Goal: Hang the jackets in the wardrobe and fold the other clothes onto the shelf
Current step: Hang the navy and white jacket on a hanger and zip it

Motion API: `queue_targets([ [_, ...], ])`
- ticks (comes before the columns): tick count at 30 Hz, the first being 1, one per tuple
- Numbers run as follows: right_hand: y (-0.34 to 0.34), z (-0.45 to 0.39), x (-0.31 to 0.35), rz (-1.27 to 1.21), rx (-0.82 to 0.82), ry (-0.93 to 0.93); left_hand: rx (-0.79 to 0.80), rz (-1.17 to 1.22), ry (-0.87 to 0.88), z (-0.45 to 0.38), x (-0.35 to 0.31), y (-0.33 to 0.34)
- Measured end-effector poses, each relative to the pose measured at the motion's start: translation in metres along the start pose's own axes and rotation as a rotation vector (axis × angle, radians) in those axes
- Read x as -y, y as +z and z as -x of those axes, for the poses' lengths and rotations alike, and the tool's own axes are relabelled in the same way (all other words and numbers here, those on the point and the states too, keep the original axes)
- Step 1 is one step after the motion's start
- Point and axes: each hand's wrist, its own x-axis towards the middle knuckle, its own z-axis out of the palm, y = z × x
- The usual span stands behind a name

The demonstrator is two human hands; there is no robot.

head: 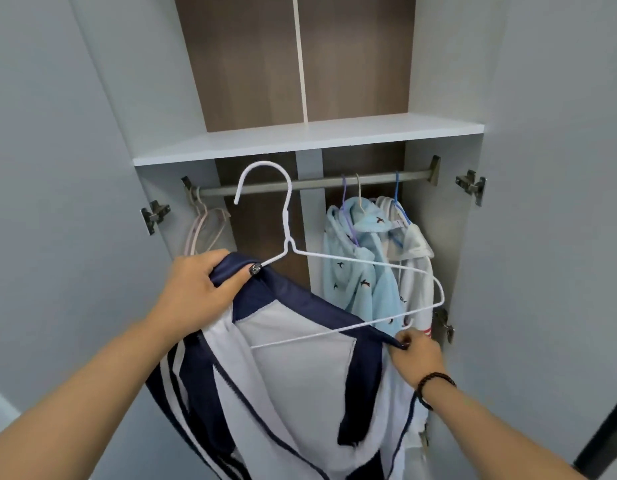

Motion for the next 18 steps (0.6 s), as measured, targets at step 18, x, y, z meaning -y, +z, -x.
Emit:
queue_targets([
  [18, -0.082, -0.015, 0.111, -0.230, -0.052, -0.290, 0.024, -0.221, 0.046, 0.019, 0.050, -0.006],
])
